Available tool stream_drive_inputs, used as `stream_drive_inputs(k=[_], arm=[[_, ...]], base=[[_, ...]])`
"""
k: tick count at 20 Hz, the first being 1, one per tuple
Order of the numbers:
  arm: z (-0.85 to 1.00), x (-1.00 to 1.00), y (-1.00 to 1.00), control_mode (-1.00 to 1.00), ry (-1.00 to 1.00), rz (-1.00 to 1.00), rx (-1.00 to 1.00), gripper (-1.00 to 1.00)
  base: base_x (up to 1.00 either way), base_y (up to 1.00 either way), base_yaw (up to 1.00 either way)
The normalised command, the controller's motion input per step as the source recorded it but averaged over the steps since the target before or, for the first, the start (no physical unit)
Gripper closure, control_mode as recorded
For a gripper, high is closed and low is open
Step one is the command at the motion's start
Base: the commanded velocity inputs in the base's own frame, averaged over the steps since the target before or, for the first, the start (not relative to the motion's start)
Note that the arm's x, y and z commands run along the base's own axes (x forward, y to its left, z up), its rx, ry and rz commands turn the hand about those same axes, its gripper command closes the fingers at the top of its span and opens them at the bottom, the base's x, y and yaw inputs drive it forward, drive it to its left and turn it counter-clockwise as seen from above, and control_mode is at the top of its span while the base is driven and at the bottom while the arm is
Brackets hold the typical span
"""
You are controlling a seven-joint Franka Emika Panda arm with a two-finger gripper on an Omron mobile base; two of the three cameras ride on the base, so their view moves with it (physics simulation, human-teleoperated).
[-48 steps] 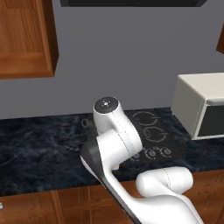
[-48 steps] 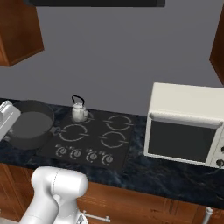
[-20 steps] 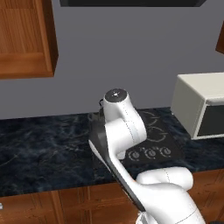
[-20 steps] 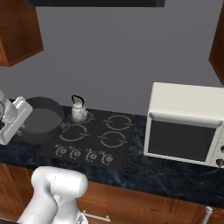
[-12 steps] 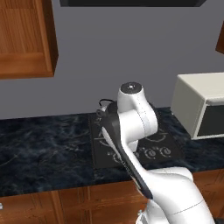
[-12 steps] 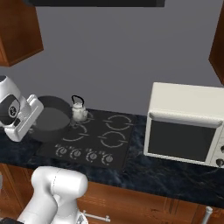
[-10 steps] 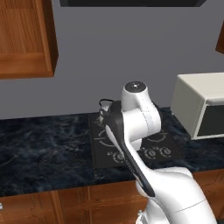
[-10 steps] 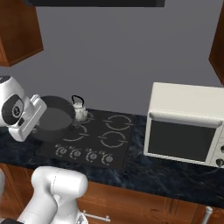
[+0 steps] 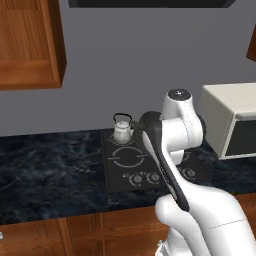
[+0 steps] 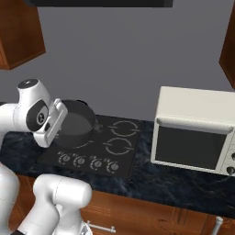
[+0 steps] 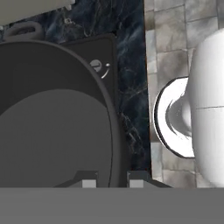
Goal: Pick the kettle from the cabinet and place it on a stove burner. Then pick the pot from the counter and place it on another stove burner. Finally, turn both burners on.
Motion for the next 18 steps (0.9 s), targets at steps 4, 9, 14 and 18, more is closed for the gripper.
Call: stream_drive_inputs(k=[4, 9, 14, 18], arm=[[0.00, 0.31, -0.59, -1.00, 0.00, 0.04, 0.00, 1.00], [0.00, 0.33, -0.57, -1.00, 0.01, 0.04, 0.00, 1.00], [0.00, 0.31, -0.46, -1.00, 0.01, 0.05, 0.00, 1.00], [0.00, 0.28, -0.26, -1.00, 0.00, 0.03, 0.00, 1.00]], base=[[0.00, 0.00, 0.00], [0.00, 0.00, 0.00], [0.00, 0.00, 0.00], [0.00, 0.00, 0.00]])
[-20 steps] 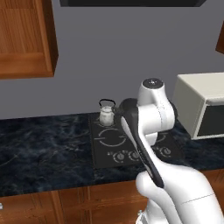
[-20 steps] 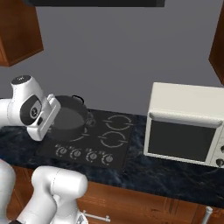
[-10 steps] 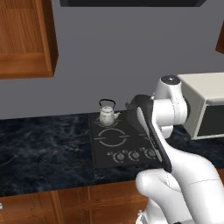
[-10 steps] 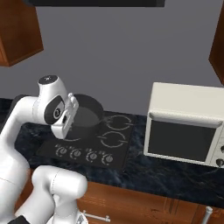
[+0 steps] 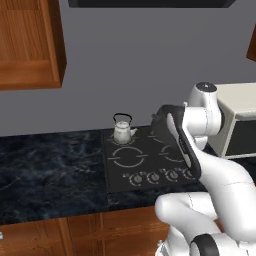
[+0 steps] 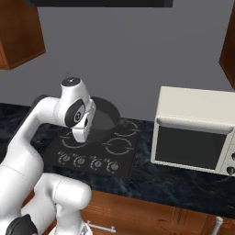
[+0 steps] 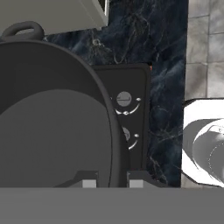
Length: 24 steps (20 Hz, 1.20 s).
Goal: Pick the kettle from the cabinet and place it on a stove burner. Then pick the pot from the counter and place it on another stove burner. Finally, turn both burners on.
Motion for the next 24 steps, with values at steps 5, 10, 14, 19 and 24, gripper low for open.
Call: stream_drive_inputs(k=[5, 10, 14, 19, 24], arm=[[-0.01, 0.40, -0.18, -1.00, 0.01, 0.01, 0.00, 1.00], [-0.06, 0.36, -0.11, -1.00, 0.00, 0.00, 0.00, 1.00], [-0.10, 0.35, -0.16, -1.00, 0.00, 0.00, -0.02, 1.00], [-0.13, 0.33, -0.17, -1.00, 0.03, 0.00, -0.04, 1.00], [-0.14, 0.33, -0.15, -1.00, 0.04, 0.00, -0.03, 1.00]], base=[[0.00, 0.00, 0.00], [0.00, 0.00, 0.00], [0.00, 0.00, 0.00], [0.00, 0.00, 0.00], [0.00, 0.00, 0.00]])
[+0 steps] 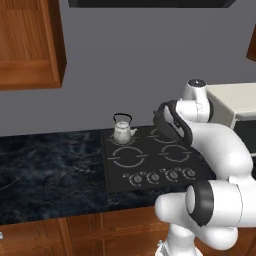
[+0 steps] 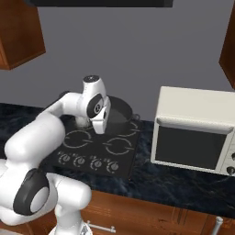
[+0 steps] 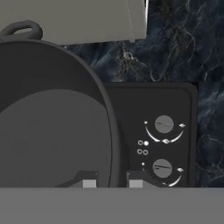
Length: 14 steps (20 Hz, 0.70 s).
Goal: Pick the kettle from the cabinet and place it on a stove burner. Then pick the pot from the counter and place it on another stove burner. Finally, turn both burners on.
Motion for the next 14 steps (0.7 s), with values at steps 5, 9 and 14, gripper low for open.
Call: stream_drive_inputs(k=[5, 9, 14], arm=[[-0.18, 0.39, -0.12, -1.00, 0.03, 0.00, 0.00, 1.00], [-0.24, 0.38, -0.05, -1.00, 0.00, 0.02, 0.00, 1.00], [-0.26, 0.22, -0.01, -1.00, 0.00, 0.03, -0.02, 1.00]], base=[[0.00, 0.00, 0.00], [0.00, 0.00, 0.00], [0.00, 0.00, 0.00]])
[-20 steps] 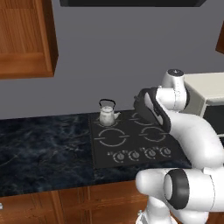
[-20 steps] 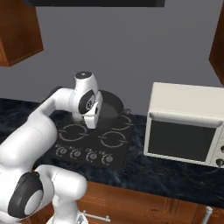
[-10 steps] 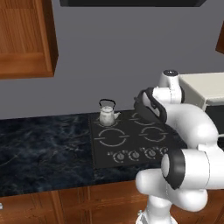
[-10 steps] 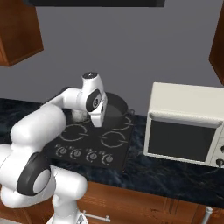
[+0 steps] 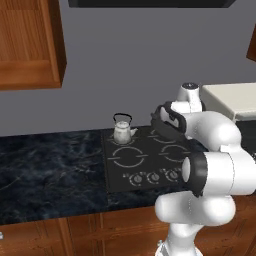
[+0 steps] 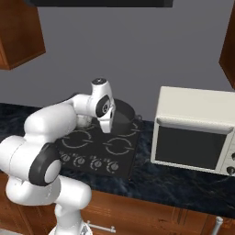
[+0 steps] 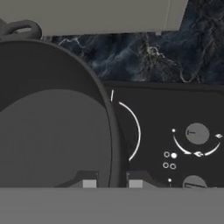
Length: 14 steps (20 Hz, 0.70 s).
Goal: Pick the kettle from the cabinet and place it on a stove burner. Then pick the pot from the counter and place it on another stove burner. Finally, turn both burners on.
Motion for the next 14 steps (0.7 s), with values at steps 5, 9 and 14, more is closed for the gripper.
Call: stream_drive_inputs(k=[5, 9, 14], arm=[[-0.20, 0.22, -0.02, -1.00, 0.00, 0.00, -0.05, 1.00], [-0.15, 0.24, -0.02, -1.00, 0.00, 0.00, -0.07, 1.00], [-0.19, 0.23, -0.05, -1.00, 0.00, 0.00, -0.04, 1.00]], base=[[0.00, 0.00, 0.00], [0.00, 0.00, 0.00], [0.00, 0.00, 0.00]])
